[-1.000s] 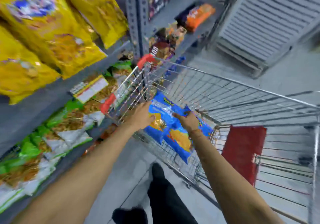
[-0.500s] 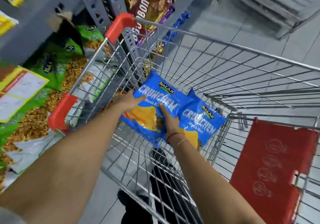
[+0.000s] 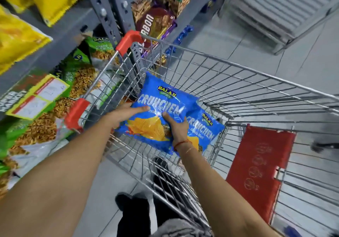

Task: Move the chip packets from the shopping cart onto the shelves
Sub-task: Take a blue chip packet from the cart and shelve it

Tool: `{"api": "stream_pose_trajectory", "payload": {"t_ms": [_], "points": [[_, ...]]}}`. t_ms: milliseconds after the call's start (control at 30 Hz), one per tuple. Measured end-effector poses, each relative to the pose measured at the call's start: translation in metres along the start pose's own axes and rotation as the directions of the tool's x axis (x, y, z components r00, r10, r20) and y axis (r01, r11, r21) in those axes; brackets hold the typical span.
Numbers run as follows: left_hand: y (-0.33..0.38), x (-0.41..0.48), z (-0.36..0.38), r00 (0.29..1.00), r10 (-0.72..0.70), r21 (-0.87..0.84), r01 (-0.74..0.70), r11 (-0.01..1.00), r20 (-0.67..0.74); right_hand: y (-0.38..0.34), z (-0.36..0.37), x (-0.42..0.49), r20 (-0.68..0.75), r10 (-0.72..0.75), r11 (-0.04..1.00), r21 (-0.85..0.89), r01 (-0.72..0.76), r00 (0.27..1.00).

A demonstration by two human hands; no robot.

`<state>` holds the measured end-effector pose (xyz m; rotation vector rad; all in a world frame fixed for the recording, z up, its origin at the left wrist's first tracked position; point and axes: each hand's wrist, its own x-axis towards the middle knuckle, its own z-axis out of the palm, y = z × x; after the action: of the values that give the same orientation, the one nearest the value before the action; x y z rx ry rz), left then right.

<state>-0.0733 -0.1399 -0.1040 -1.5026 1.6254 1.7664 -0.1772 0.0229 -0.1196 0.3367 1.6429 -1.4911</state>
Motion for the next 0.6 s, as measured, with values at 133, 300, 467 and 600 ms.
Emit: {"api": "stream_pose_trajectory", "payload": {"t_ms": [133, 300, 467, 600], "points": [[0.011, -0.047, -0.010, 0.996, 0.082, -0.073, -0.085, 0.994, -0.037, -0.027, 0.004, -0.034, 0.066, -0.136, 0.987, -0.073, 0.141, 0.988], [0.045, -0.121, -0.019, 0.949, 0.304, -0.133, -0.313, 0.940, -0.085, -0.080, 0.012, -0.085, 0.116, -0.366, 0.924, -0.070, 0.375, 0.923], [0.081, -0.207, -0.029, 0.773, 0.579, -0.043, -0.608, 0.793, -0.260, -0.144, 0.019, -0.157, 0.216, -0.579, 0.807, 0.014, 0.590, 0.786], [0.113, -0.282, -0.048, 0.591, 0.716, 0.030, -0.763, 0.646, -0.372, -0.199, 0.035, -0.226, 0.249, -0.725, 0.678, 0.101, 0.728, 0.642]]}}
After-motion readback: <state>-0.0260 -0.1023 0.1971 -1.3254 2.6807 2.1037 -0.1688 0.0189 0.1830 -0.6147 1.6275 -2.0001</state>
